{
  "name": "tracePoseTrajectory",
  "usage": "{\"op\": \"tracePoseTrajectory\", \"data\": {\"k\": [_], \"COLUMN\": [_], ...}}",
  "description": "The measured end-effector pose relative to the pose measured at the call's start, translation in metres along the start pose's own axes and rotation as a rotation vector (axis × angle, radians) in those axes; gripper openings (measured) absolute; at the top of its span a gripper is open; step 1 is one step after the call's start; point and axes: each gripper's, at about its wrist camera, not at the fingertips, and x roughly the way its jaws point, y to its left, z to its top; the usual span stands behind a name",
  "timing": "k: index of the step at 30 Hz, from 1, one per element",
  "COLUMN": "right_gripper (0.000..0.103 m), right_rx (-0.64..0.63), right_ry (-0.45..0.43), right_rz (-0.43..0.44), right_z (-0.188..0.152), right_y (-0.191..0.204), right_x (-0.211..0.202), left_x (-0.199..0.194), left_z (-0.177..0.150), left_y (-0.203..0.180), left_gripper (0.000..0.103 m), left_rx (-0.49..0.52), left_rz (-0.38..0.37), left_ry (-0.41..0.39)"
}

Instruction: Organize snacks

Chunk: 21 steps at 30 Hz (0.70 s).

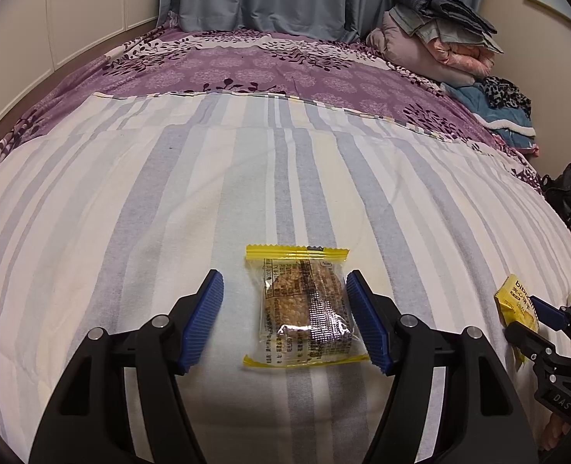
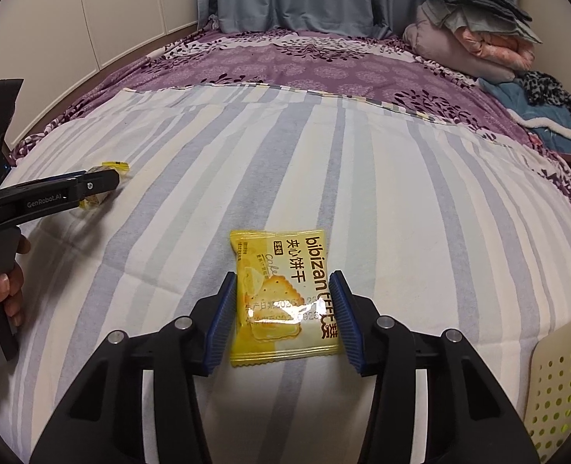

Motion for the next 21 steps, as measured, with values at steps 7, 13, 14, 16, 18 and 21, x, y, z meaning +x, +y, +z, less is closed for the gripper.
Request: {"op": "tracePoseTrajectory", "data": {"k": [7,13,14,16,18,21], "right_gripper": [0.048,0.048,0.048,0.048,0.048,0.048], "right_rx": [0.014,0.035,0.037,0.042,0.046,0.051], "right_ry": [-0.003,-0.011,-0.012,-0.016,-0.023,-0.033], "right_rz": [0.01,0.026,0.029,0.034,0.039,0.042], "right_z": [-0.002,-0.004,-0.004,-0.005,-0.006,-0.006], "right_y": [0.003,0.005,0.005,0.005,0.007,0.009], "right_x": [-0.001,-0.008,-0.009,-0.012,-0.015,-0.021], "left_x": [-0.001,-0.003,-0.004,-0.005,-0.006,-0.011], "left_z": [0.0,-0.002,-0.003,-0.003,-0.004,-0.009], "left_y": [0.0,0.005,0.005,0.006,0.007,0.009], "left_gripper": [0.067,0.052,0.048,0.045,0.045,0.043], "left_rx": [-0.001,-0.007,-0.008,-0.008,-0.009,-0.001], "left_rz": [-0.009,-0.006,-0.008,-0.008,-0.009,-0.003], "left_ry": [-0.003,-0.006,-0.006,-0.005,-0.005,-0.009]}}
